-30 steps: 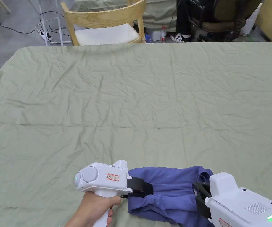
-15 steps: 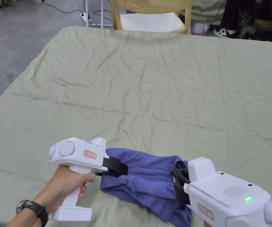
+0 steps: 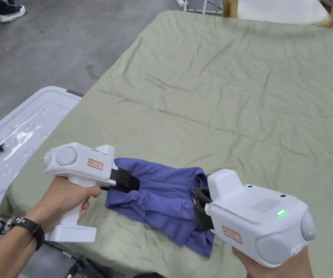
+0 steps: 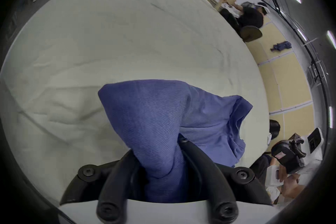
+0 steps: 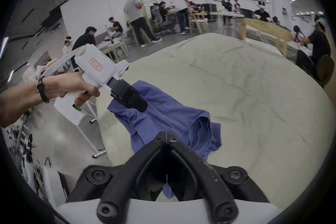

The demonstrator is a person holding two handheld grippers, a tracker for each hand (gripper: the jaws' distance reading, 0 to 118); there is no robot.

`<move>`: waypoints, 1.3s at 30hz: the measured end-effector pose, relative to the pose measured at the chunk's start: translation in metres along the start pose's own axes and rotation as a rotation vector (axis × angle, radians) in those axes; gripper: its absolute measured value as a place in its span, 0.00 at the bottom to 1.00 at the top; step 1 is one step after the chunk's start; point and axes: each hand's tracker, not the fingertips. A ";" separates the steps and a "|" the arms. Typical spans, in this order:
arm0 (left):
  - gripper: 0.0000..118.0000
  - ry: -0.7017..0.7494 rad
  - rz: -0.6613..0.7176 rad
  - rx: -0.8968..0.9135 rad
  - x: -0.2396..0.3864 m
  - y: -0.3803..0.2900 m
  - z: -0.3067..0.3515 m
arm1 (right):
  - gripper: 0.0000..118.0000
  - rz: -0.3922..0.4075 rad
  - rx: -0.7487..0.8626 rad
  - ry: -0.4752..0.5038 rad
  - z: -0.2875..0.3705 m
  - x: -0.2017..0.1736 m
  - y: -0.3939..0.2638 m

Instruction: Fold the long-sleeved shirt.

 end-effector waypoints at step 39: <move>0.64 0.369 -0.231 0.687 0.176 -0.101 0.102 | 0.00 -0.033 0.265 -0.205 0.166 0.027 -0.003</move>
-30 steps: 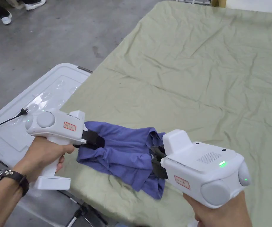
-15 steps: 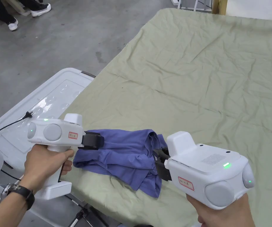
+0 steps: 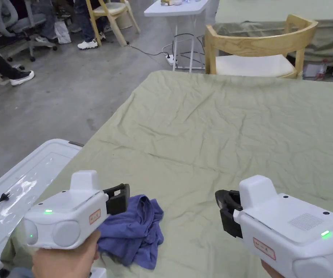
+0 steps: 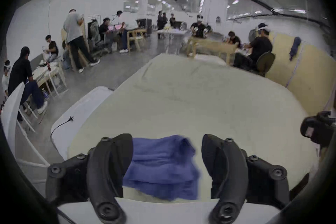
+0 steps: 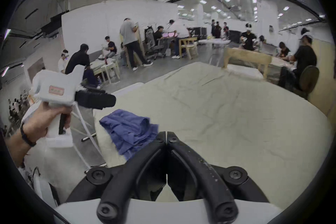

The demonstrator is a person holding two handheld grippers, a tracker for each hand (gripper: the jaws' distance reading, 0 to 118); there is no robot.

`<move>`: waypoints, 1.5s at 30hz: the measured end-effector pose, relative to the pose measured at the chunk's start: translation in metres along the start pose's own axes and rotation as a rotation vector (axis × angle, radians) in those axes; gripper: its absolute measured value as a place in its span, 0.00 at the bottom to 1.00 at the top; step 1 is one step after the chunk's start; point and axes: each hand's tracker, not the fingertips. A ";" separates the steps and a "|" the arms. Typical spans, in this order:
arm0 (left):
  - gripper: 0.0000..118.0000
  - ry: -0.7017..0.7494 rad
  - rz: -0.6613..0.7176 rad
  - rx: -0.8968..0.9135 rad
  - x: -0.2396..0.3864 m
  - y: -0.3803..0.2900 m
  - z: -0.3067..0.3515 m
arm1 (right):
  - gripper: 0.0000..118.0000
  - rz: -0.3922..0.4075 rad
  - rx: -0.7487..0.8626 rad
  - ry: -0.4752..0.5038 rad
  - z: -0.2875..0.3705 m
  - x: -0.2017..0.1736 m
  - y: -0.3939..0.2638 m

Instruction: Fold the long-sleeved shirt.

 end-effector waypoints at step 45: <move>1.00 -0.190 -0.123 0.382 0.296 0.124 0.074 | 1.00 -0.167 0.309 -0.745 0.264 0.212 0.032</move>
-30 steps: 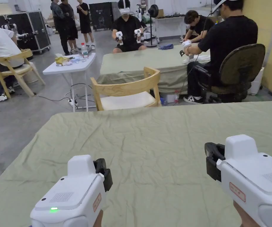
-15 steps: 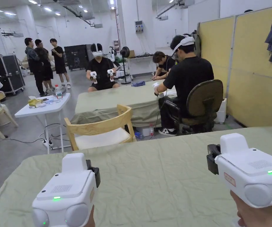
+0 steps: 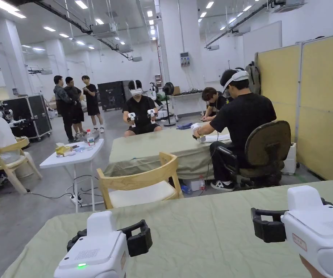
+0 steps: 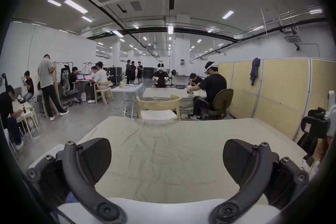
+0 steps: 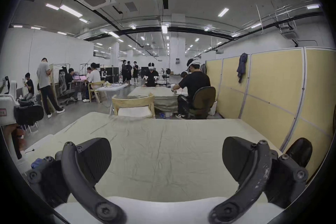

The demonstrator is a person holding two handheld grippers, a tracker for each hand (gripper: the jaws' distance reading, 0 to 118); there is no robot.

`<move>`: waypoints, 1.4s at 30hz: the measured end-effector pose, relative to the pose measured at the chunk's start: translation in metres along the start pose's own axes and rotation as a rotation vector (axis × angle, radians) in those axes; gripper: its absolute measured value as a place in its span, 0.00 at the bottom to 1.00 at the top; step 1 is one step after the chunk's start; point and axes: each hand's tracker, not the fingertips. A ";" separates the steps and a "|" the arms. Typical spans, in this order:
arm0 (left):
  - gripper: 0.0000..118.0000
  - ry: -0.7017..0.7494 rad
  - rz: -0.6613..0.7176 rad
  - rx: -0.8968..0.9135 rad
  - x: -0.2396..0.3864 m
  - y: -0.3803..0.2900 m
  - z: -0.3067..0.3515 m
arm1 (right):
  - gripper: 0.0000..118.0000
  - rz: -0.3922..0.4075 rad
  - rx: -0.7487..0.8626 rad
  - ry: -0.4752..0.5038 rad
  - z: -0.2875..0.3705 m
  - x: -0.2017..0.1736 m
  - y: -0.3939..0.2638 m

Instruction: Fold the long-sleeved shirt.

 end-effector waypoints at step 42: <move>1.00 -0.001 0.028 -0.036 -0.023 -0.006 -0.008 | 1.00 0.002 -0.008 -0.016 -0.013 0.001 0.001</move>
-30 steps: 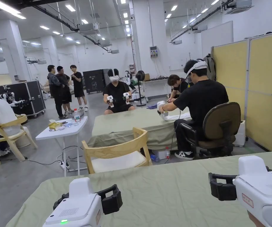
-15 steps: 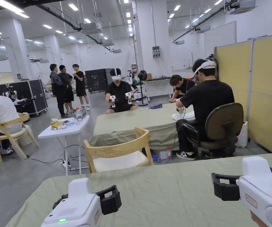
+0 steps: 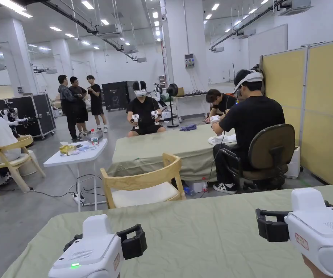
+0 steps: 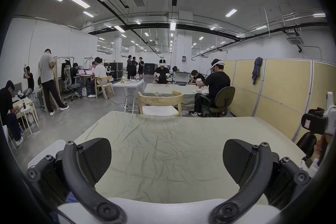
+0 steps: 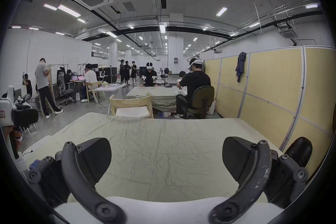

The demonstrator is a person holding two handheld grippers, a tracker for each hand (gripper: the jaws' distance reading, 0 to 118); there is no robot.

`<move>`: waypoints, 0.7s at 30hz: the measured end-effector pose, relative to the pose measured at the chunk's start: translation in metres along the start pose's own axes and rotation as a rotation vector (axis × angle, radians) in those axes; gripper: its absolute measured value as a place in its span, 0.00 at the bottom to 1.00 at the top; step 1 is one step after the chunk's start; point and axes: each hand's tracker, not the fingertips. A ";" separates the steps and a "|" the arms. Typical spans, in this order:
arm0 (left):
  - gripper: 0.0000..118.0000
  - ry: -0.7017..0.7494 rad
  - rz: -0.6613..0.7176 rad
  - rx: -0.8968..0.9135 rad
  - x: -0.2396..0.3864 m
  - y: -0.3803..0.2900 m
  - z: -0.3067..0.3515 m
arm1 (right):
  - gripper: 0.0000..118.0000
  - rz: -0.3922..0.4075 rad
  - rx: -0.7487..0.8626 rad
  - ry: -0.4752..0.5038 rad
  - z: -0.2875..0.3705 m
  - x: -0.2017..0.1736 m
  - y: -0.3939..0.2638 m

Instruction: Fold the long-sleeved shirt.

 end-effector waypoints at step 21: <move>1.00 0.000 -0.029 -0.005 -0.003 0.007 -0.004 | 1.00 -0.003 -0.010 -0.009 0.000 0.004 -0.002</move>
